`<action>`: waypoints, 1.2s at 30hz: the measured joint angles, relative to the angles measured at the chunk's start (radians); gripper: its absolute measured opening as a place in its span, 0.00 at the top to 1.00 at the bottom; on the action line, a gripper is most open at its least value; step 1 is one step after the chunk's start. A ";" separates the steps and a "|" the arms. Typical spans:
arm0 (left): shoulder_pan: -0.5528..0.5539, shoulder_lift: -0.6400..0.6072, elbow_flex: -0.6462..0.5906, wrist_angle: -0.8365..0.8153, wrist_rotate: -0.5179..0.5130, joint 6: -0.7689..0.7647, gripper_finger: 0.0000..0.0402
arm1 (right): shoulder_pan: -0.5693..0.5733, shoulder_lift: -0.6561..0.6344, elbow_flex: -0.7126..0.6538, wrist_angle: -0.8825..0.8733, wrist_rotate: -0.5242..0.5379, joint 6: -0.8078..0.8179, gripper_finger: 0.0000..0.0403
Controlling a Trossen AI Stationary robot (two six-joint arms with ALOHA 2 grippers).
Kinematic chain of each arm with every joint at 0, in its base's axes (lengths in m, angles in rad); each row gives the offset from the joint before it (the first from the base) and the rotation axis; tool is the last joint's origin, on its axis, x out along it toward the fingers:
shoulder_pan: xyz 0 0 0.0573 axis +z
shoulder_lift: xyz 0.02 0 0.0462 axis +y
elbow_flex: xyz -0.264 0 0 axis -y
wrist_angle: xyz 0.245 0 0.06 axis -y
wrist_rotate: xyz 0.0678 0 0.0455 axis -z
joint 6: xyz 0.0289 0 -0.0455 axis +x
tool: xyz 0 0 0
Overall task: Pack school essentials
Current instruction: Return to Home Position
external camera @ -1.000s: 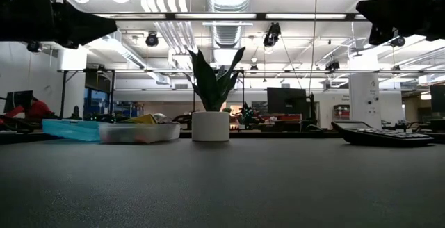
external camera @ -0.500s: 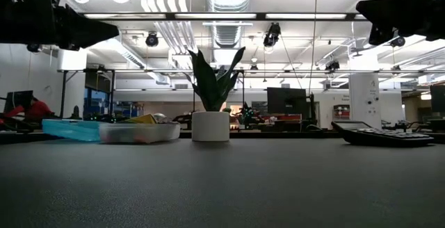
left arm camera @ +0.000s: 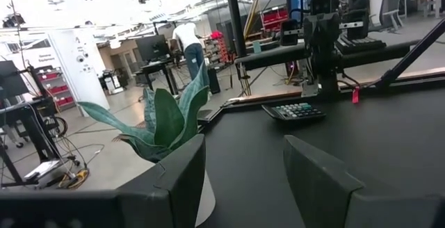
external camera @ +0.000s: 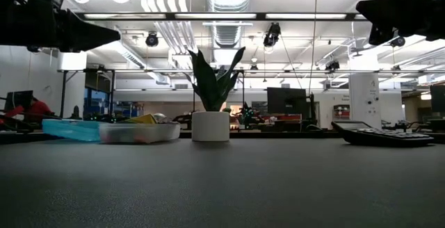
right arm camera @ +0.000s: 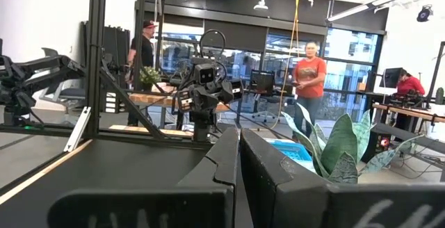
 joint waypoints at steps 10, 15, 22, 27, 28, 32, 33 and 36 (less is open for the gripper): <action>0.000 0.031 0.000 0.000 0.000 0.000 0.56 | 0.000 0.005 0.000 0.000 0.000 0.000 0.98; 0.000 0.046 0.000 0.000 0.000 0.000 0.56 | 0.000 0.006 0.000 0.000 0.000 0.000 0.98; 0.000 0.063 0.000 0.000 0.000 0.000 0.56 | 0.000 0.006 0.000 0.000 0.000 0.000 0.98; 0.000 0.072 0.000 0.000 0.000 0.000 0.56 | 0.000 0.006 0.000 0.000 0.000 0.000 0.98; 0.000 0.072 0.000 0.000 0.000 0.000 0.56 | 0.000 0.006 0.000 0.000 0.000 0.000 0.98; 0.000 0.071 0.000 0.000 0.000 0.000 0.56 | 0.000 0.006 0.000 0.000 0.000 0.000 0.98; 0.000 0.070 0.000 0.000 0.000 0.000 0.56 | 0.000 0.006 0.000 0.000 0.000 0.000 0.98; 0.000 0.072 0.000 0.000 0.000 0.000 0.56 | 0.000 0.006 0.000 0.000 0.000 0.000 0.98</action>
